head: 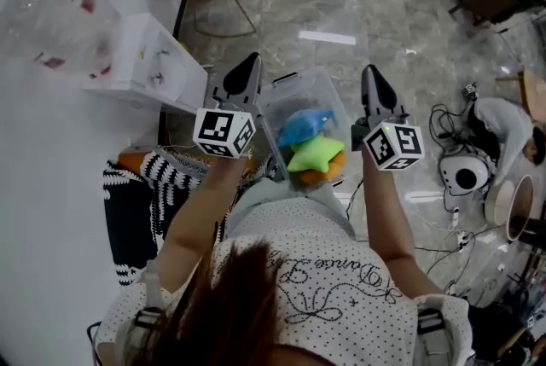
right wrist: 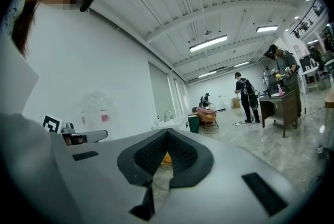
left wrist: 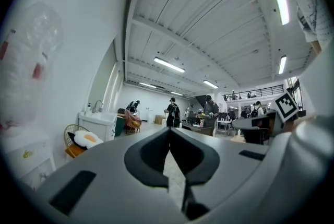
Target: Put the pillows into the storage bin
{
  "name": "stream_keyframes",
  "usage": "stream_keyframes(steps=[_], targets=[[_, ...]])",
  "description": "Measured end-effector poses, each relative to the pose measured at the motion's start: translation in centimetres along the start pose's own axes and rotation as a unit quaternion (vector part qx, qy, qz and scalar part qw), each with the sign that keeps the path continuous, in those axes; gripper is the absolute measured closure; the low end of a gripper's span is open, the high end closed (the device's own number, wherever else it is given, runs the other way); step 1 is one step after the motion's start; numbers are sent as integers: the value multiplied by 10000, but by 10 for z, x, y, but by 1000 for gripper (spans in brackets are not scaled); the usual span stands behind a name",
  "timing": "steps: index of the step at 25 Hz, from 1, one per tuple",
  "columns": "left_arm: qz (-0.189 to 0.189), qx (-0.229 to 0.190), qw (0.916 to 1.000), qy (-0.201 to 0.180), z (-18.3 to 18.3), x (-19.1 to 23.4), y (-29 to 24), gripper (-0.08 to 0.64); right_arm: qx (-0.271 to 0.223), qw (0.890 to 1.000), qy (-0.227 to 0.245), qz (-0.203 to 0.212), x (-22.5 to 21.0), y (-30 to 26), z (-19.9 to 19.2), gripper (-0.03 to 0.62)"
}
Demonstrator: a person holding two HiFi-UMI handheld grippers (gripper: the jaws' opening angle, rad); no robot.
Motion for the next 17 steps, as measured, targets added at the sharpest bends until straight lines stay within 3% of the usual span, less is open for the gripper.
stream_keyframes(steps=[6, 17], targets=[[-96, 59, 9999, -24, -6, 8, -2, 557, -125, 9997, -70, 179, 2, -6, 3, 583], [-150, 114, 9998, -9, -8, 12, 3, 557, -150, 9997, 177, -84, 5, -1, 12, 581]])
Point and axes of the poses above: the fingertips, and each gripper's own axes: y backward along the fingers, x to its left, z out of its top, the point moved 7 cm from there along y, backward along the fingers, and after that the axes turned 9 degrees about -x, right-handed, at the moved point
